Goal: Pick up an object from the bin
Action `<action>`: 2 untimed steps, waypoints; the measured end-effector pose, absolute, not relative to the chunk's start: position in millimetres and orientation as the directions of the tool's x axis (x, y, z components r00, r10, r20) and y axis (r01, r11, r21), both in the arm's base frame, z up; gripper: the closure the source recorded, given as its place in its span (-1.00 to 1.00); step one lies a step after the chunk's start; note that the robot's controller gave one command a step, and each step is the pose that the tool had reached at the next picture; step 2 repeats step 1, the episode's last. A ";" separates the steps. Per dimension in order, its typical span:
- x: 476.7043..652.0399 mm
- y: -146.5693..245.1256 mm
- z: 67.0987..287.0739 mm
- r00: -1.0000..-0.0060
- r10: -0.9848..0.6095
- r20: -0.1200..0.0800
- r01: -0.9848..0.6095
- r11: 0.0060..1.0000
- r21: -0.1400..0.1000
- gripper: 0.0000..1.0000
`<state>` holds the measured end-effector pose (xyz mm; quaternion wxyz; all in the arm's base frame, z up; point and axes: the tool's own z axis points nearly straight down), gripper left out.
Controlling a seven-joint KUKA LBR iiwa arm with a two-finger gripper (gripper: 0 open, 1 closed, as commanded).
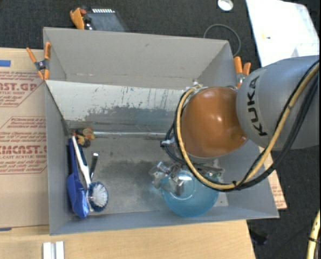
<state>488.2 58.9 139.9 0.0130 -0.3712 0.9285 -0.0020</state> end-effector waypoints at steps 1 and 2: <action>488.0 59.3 153.5 -0.724 -0.689 -0.022 -0.689 0.724 -0.012 1.00; 488.0 59.3 153.5 -0.724 -0.689 -0.022 -0.689 0.724 -0.012 1.00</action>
Offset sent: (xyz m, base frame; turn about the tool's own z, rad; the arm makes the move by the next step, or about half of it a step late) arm -0.0004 0.0001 0.0248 0.0000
